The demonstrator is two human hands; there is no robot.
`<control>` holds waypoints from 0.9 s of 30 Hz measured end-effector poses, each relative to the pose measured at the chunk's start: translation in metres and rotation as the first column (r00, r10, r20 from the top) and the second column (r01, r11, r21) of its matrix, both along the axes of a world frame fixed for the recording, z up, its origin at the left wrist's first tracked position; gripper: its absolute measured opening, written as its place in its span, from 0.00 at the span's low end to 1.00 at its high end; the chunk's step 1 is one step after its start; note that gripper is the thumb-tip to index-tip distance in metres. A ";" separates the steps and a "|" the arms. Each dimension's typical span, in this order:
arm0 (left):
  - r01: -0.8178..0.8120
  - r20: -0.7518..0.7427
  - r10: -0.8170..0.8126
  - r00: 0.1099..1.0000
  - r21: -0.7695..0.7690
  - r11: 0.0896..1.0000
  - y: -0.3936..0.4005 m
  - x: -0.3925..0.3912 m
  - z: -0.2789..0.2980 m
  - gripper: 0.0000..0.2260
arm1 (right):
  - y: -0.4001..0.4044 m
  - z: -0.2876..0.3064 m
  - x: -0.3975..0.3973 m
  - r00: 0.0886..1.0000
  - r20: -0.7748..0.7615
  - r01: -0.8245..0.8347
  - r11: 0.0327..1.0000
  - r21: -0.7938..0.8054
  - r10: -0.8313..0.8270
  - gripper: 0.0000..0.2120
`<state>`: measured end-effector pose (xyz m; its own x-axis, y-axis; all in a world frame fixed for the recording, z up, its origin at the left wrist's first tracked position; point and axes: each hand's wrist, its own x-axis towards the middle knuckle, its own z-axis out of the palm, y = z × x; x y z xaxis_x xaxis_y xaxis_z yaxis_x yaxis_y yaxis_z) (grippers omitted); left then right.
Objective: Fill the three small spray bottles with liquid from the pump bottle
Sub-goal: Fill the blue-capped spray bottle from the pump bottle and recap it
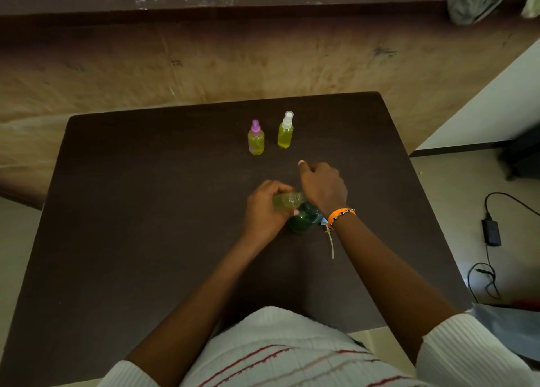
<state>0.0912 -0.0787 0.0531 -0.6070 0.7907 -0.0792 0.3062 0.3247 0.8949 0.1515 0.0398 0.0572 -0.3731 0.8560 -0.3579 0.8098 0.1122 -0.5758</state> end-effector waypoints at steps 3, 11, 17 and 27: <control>-0.005 -0.002 0.005 1.000 0.019 1.000 0.001 0.000 0.001 0.15 | 0.004 0.003 -0.002 0.999 0.035 -0.034 0.997 -0.068 0.036 0.26; -0.005 0.025 0.004 1.000 0.006 1.000 0.001 0.001 -0.002 0.15 | -0.002 0.003 0.001 0.999 -0.005 0.036 0.999 0.018 -0.036 0.22; 0.004 0.005 -0.004 1.000 0.008 1.000 -0.001 0.001 0.000 0.14 | -0.002 0.001 -0.001 1.000 -0.004 0.001 0.999 0.034 -0.001 0.23; -0.003 0.010 0.003 1.000 0.011 1.000 0.000 0.002 0.001 0.15 | 0.003 -0.001 -0.002 1.000 0.010 -0.001 1.000 -0.032 0.001 0.28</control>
<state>0.0930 -0.0782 0.0536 -0.6083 0.7900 -0.0768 0.2961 0.3156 0.9015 0.1499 0.0433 0.0563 -0.3702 0.8438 -0.3885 0.8156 0.0951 -0.5707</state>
